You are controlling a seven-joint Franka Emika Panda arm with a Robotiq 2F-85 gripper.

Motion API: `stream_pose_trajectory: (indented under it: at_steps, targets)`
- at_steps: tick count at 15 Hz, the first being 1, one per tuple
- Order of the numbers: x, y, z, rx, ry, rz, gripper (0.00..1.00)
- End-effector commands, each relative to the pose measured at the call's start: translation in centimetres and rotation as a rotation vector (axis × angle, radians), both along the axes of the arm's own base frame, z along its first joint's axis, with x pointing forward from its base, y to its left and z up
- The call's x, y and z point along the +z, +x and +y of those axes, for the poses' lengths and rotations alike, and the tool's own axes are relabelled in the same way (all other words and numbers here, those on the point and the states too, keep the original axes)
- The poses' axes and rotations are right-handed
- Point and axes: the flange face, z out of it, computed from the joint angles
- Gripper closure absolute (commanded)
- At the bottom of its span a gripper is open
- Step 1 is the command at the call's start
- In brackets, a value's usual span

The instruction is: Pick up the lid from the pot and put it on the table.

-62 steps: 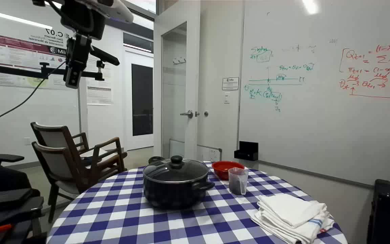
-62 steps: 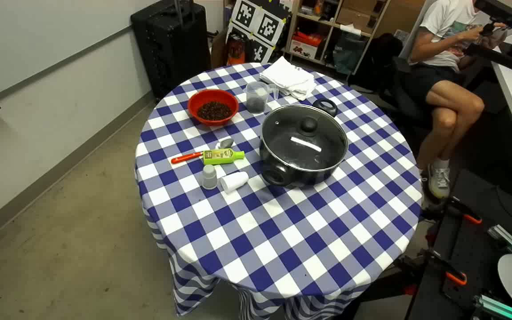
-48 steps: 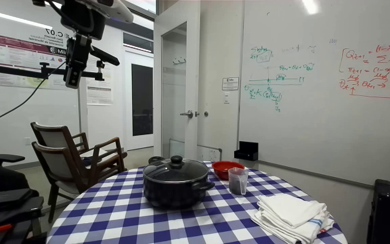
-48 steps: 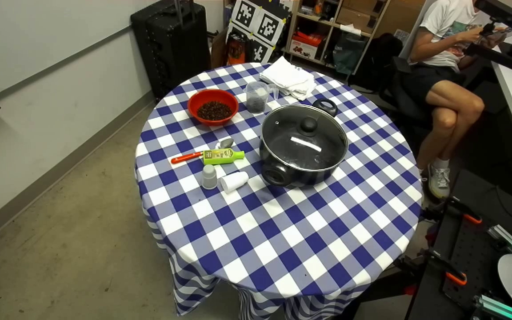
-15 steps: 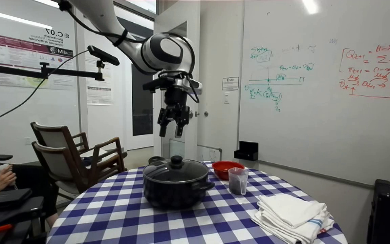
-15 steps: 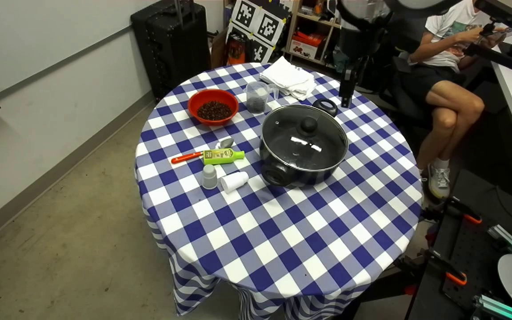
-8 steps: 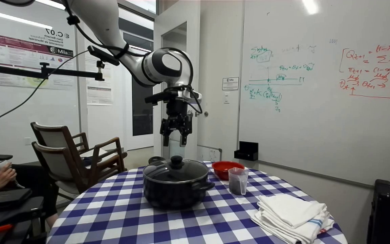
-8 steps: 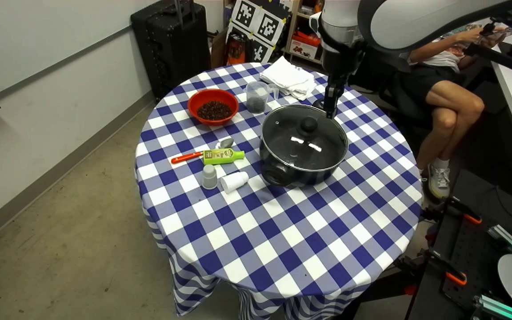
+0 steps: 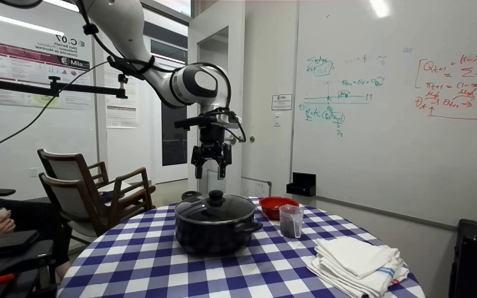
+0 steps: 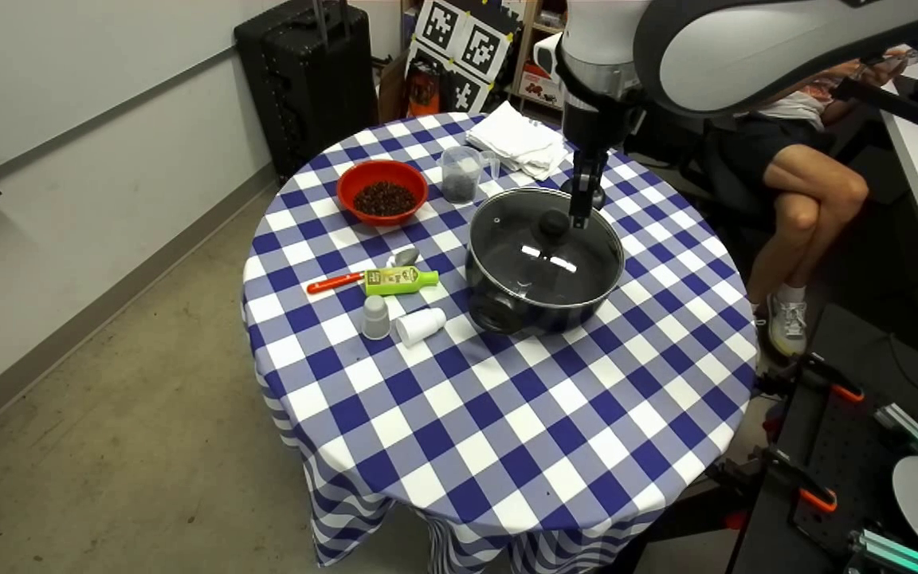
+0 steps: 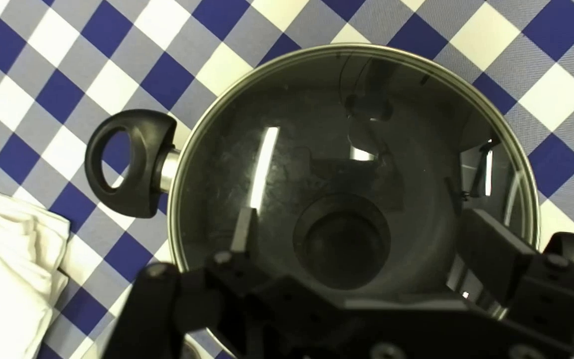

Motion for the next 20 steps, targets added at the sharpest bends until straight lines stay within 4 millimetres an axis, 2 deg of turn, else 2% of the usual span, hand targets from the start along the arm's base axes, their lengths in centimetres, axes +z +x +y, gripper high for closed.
stream_pose_trajectory:
  at_steps: [1, 6, 10, 20]
  targets:
    - [-2.0, 0.2, 0.5, 0.040, -0.010, 0.007, 0.00]
    - [-4.8, 0.1, 1.3, 0.087, 0.009, 0.044, 0.00]
    - [-5.9, 0.2, 1.6, 0.120, 0.025, 0.062, 0.00]
    - [-4.1, 2.2, 1.5, 0.115, 0.011, 0.029, 0.00]
